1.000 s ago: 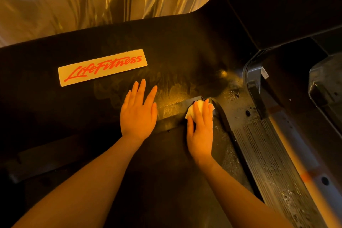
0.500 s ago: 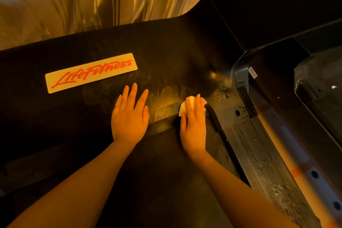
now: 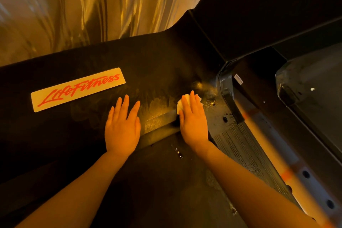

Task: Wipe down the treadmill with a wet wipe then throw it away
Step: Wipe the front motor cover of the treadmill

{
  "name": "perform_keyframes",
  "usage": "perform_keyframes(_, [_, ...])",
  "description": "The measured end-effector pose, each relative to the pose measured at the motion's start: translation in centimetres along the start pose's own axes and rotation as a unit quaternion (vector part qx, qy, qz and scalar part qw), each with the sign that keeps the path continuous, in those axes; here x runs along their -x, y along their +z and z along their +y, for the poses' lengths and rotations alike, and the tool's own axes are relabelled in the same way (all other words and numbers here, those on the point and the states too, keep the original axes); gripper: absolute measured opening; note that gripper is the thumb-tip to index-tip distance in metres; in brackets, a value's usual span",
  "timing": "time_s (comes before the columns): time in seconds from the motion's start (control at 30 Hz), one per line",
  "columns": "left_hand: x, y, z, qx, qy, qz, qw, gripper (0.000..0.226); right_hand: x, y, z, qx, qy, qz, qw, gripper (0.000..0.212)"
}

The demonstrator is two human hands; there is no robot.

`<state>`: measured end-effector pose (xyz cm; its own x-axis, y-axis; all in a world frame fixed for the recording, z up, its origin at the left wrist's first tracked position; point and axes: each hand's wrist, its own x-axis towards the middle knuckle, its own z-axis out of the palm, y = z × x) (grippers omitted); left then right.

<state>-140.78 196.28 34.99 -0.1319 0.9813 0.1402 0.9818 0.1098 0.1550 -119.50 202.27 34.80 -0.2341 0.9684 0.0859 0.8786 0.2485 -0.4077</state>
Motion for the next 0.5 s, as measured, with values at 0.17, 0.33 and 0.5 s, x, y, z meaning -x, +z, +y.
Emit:
perform_keyframes(0.17, [-2.6,0.2,3.9,-0.002,0.090,-0.034,0.995,0.049,-1.0,-2.0,3.7,0.002,-0.032,-0.004,0.999,0.051])
perform_keyframes(0.33, [-5.3,1.0,8.9,0.029,0.193,-0.031,0.980,0.049,-0.2,-3.5,6.4,0.024,-0.071,0.008,0.997,0.052])
perform_keyframes(0.5, [-6.7,1.8,10.1,-0.014,0.243,-0.043,0.969,0.047,0.6,-4.0,8.1,0.013,-0.112,0.000,0.994,0.060])
